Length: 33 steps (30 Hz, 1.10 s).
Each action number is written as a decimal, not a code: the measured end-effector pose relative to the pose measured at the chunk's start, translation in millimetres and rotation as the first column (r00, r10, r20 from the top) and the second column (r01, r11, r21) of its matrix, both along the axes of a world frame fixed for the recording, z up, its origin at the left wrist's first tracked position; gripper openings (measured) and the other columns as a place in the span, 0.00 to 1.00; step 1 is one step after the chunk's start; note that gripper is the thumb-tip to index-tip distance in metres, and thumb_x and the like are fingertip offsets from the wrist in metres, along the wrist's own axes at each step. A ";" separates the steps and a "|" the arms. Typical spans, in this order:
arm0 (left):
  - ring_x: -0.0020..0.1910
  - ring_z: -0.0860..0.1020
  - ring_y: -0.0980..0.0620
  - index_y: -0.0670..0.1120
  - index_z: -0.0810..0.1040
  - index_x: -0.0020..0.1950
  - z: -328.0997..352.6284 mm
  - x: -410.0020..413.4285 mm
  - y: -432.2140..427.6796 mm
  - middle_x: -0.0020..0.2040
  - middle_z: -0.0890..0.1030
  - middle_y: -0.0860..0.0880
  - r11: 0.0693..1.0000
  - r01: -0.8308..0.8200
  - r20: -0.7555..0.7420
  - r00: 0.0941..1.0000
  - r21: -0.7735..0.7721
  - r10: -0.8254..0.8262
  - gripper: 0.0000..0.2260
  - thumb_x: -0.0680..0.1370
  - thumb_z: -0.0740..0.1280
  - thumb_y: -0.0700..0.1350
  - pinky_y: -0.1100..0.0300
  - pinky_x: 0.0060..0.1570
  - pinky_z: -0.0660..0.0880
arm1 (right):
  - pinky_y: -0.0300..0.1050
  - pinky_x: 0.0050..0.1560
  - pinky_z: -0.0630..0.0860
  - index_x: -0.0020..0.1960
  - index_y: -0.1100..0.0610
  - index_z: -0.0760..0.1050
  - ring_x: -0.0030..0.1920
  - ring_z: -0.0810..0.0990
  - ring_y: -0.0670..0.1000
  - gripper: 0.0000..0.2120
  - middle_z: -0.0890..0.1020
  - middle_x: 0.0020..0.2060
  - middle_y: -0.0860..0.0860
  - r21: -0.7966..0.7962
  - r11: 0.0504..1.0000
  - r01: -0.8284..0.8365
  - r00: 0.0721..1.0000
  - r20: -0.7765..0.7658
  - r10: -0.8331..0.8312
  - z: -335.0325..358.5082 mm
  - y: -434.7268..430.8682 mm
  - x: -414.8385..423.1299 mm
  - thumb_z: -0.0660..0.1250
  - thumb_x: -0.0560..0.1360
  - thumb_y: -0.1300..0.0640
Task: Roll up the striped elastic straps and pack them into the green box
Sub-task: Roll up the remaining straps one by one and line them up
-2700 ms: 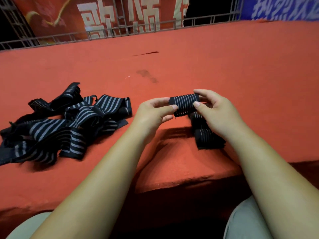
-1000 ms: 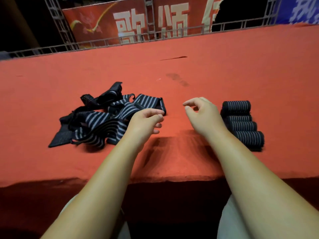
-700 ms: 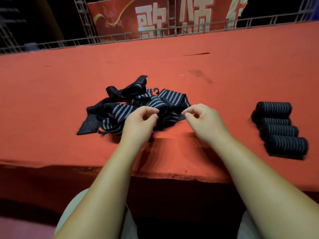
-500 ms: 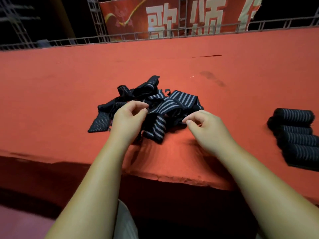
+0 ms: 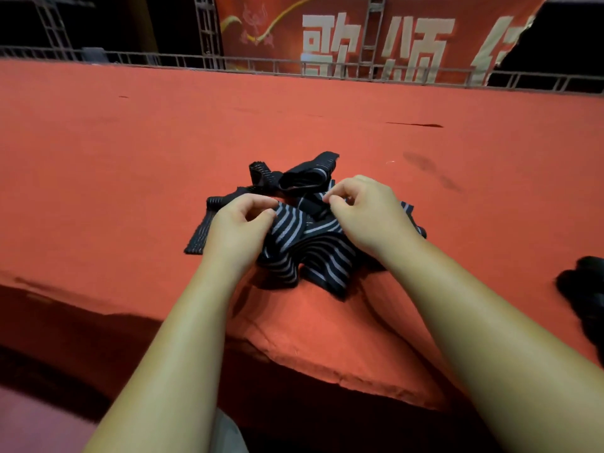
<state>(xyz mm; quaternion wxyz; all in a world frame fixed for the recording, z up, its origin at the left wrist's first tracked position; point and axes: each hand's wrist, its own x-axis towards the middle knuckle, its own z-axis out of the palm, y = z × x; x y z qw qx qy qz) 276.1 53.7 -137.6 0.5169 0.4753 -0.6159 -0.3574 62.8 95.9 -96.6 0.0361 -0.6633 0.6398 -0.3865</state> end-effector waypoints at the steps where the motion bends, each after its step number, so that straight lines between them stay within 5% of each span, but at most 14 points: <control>1: 0.40 0.82 0.62 0.55 0.87 0.50 0.6 1.2 -3.1 0.43 0.87 0.58 1.000 0.000 -0.017 1.000 0.007 0.000 0.09 0.81 0.71 0.41 0.62 0.42 0.74 | 0.41 0.52 0.67 0.52 0.47 0.85 0.53 0.77 0.47 0.12 0.80 0.51 0.45 0.027 0.999 0.027 0.999 -0.021 -0.027 2.7 -13.1 0.7 0.63 0.81 0.57; 7: 0.40 0.83 0.60 0.57 0.86 0.50 -1.3 5.7 -19.4 0.42 0.87 0.59 1.000 -0.007 -0.053 0.999 0.012 0.008 0.10 0.81 0.70 0.41 0.60 0.44 0.79 | 0.45 0.53 0.76 0.59 0.49 0.86 0.57 0.83 0.57 0.20 0.86 0.54 0.52 0.233 0.953 0.194 0.981 -0.040 -0.189 21.5 -81.3 -0.5 0.60 0.77 0.62; 12: 0.39 0.83 0.55 0.52 0.87 0.53 1.6 6.3 -27.0 0.43 0.86 0.52 0.999 0.015 -0.148 0.989 0.031 -0.010 0.11 0.81 0.68 0.38 0.60 0.39 0.82 | 0.47 0.39 0.77 0.51 0.63 0.82 0.46 0.82 0.64 0.09 0.83 0.42 0.60 0.348 0.881 0.319 0.942 -0.014 -0.336 35.0 -133.2 -7.0 0.62 0.80 0.64; 15: 0.41 0.83 0.56 0.53 0.87 0.52 -1.1 3.4 -26.6 0.44 0.87 0.51 0.998 0.044 -0.176 0.984 0.053 -0.035 0.13 0.81 0.67 0.37 0.61 0.38 0.81 | 0.55 0.53 0.84 0.52 0.62 0.79 0.50 0.85 0.63 0.06 0.84 0.50 0.62 0.437 0.856 0.276 0.929 0.106 -0.354 33.5 -159.7 -11.7 0.65 0.82 0.62; 19: 0.40 0.84 0.56 0.55 0.87 0.51 -4.3 1.3 -26.4 0.43 0.87 0.51 0.996 0.058 -0.157 0.986 0.061 -0.048 0.13 0.81 0.67 0.38 0.60 0.38 0.81 | 0.51 0.46 0.78 0.52 0.59 0.77 0.34 0.76 0.57 0.07 0.83 0.49 0.59 0.491 0.845 0.212 0.866 0.306 -0.395 19.5 -185.0 -17.7 0.70 0.82 0.55; 22: 0.40 0.83 0.55 0.52 0.87 0.52 -3.1 0.9 -28.9 0.44 0.87 0.51 0.994 0.072 -0.204 0.977 0.080 -0.054 0.13 0.82 0.67 0.37 0.59 0.38 0.81 | 0.56 0.56 0.85 0.45 0.56 0.76 0.47 0.85 0.61 0.07 0.86 0.54 0.61 0.465 0.866 0.184 0.822 0.410 -0.395 10.6 -198.9 -23.4 0.74 0.78 0.59; 24: 0.39 0.83 0.56 0.51 0.87 0.53 -2.4 1.1 -29.8 0.44 0.87 0.52 0.992 0.076 -0.229 0.972 0.096 -0.052 0.12 0.82 0.66 0.36 0.60 0.37 0.81 | 0.54 0.55 0.85 0.44 0.56 0.76 0.49 0.84 0.61 0.07 0.85 0.51 0.60 0.470 0.842 0.265 0.856 0.288 -0.430 10.0 -202.4 -24.3 0.72 0.79 0.59; 26: 0.39 0.82 0.56 0.50 0.87 0.53 -2.7 2.0 -31.0 0.44 0.87 0.52 0.992 0.075 -0.245 0.968 0.104 -0.047 0.12 0.82 0.66 0.36 0.59 0.37 0.81 | 0.47 0.44 0.80 0.46 0.60 0.76 0.44 0.82 0.60 0.07 0.83 0.42 0.57 0.447 0.807 0.386 0.881 0.082 -0.466 12.2 -204.7 -23.5 0.68 0.82 0.58; 29: 0.38 0.82 0.55 0.50 0.87 0.52 -1.8 3.5 -31.9 0.43 0.86 0.51 0.990 0.077 -0.269 0.962 0.118 -0.043 0.13 0.82 0.66 0.36 0.58 0.37 0.81 | 0.45 0.39 0.72 0.42 0.60 0.76 0.40 0.79 0.59 0.11 0.78 0.34 0.55 0.432 0.809 0.399 0.903 -0.028 -0.430 16.5 -201.7 -21.8 0.66 0.82 0.58; 33: 0.38 0.82 0.54 0.48 0.87 0.53 0.7 3.8 -31.5 0.44 0.86 0.49 0.990 0.071 -0.303 0.952 0.118 -0.033 0.11 0.83 0.67 0.36 0.58 0.38 0.82 | 0.44 0.39 0.72 0.43 0.58 0.77 0.39 0.78 0.58 0.05 0.83 0.42 0.58 0.377 0.894 0.241 0.950 0.095 -0.296 25.7 -180.0 -12.2 0.66 0.77 0.58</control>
